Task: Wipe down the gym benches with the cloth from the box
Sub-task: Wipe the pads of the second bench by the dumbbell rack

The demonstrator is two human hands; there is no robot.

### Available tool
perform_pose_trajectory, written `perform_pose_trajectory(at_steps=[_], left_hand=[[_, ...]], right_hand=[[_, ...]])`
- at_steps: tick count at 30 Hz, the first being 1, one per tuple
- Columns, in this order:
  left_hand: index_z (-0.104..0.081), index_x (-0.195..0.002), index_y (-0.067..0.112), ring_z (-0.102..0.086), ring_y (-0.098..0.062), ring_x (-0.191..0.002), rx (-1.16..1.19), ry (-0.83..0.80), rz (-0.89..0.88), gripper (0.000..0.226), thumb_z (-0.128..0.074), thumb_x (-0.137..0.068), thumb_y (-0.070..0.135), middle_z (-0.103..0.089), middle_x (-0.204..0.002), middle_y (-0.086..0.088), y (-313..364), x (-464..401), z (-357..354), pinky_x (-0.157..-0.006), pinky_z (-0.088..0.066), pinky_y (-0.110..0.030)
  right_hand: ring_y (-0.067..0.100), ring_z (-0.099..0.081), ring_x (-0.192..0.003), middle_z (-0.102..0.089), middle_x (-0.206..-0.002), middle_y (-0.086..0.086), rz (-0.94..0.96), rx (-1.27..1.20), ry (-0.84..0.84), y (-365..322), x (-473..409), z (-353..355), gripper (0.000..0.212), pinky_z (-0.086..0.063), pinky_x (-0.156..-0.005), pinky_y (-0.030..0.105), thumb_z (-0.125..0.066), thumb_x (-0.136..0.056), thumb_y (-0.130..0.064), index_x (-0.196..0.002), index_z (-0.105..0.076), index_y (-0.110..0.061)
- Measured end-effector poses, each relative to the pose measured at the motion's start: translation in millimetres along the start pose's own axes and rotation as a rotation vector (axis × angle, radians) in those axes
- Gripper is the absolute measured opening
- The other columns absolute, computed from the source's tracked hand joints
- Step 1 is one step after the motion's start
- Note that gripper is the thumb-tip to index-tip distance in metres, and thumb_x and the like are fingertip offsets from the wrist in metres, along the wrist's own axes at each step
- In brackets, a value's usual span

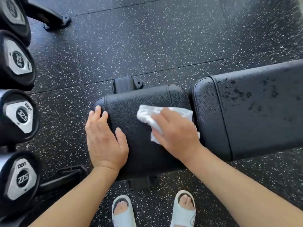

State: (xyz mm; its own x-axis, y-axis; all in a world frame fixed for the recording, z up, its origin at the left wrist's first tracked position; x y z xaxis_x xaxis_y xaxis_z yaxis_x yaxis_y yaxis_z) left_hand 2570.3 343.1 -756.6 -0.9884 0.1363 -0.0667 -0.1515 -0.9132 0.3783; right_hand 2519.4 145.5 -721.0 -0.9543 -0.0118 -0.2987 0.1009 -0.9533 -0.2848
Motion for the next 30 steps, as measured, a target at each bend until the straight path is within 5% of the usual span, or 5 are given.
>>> perform_pose_trajectory(at_steps=[7, 11, 16, 25, 30], left_hand=[[-0.043, -0.146, 0.001, -0.026, -0.038, -0.156, 0.005, -0.006, 0.026, 0.06, -0.048, -0.093, 0.028, -0.034, -0.165, -0.015, -2, 1, 1, -0.125, -0.028, -0.053], [-0.045, -0.145, -0.002, -0.027, -0.041, -0.155, 0.023, -0.033, 0.013, 0.061, -0.05, -0.092, 0.026, -0.036, -0.163, -0.02, 0, -1, 3, -0.126, -0.027, -0.054], [-0.047, -0.146, -0.003, -0.028, -0.04, -0.156, 0.03, -0.078, 0.031, 0.063, -0.044, -0.093, 0.032, -0.037, -0.164, -0.019, 1, -1, 6, -0.123, -0.031, -0.054], [-0.045, -0.147, -0.001, -0.025, -0.036, -0.158, 0.019, -0.099, 0.026, 0.063, -0.047, -0.094, 0.033, -0.037, -0.165, -0.016, -3, -1, 0, -0.122, -0.034, -0.054], [-0.046, -0.146, 0.001, -0.021, -0.03, -0.16, 0.027, -0.099, 0.044, 0.061, -0.049, -0.094, 0.033, -0.035, -0.166, -0.012, -7, 1, -4, -0.124, -0.031, -0.05]], right_hand=[[0.027, -0.058, -0.074, -0.058, -0.092, 0.005, -0.254, 0.007, -0.035, 24, -107, -31, 0.019, -0.036, -0.054, 0.036, -0.062, -0.097, -0.031, -0.091, -0.062, -0.013], [0.027, -0.058, -0.083, -0.058, -0.098, 0.004, -0.092, -0.113, -0.136, -16, -69, -27, 0.023, -0.049, -0.064, 0.043, -0.057, -0.096, -0.031, -0.107, -0.068, -0.014], [0.02, -0.06, -0.094, -0.06, -0.105, -0.002, 0.16, -0.16, -0.256, -7, -18, -9, 0.033, -0.05, -0.079, 0.031, -0.066, -0.098, -0.028, -0.13, -0.069, -0.019], [0.019, -0.057, -0.08, -0.055, -0.092, -0.003, -0.124, -0.004, -0.214, 9, -98, -38, 0.017, -0.045, -0.062, 0.034, -0.059, -0.096, -0.034, -0.102, -0.068, -0.021], [0.022, -0.06, -0.085, -0.049, -0.09, -0.007, 0.007, -0.16, -0.593, -68, -166, -121, 0.037, -0.037, -0.062, 0.035, -0.048, -0.101, -0.058, -0.093, -0.058, -0.023]])
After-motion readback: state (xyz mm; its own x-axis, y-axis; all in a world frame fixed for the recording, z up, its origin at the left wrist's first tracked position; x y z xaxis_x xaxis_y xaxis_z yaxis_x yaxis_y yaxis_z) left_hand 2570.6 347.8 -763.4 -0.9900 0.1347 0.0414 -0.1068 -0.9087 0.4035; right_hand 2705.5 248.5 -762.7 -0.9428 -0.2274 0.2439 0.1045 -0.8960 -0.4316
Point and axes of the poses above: each hand's wrist, its own x-axis away from the middle knuckle, its own z-axis out of the back of the hand, y = z × x, the point moved 10 cm from there along -x, towards the middle knuckle
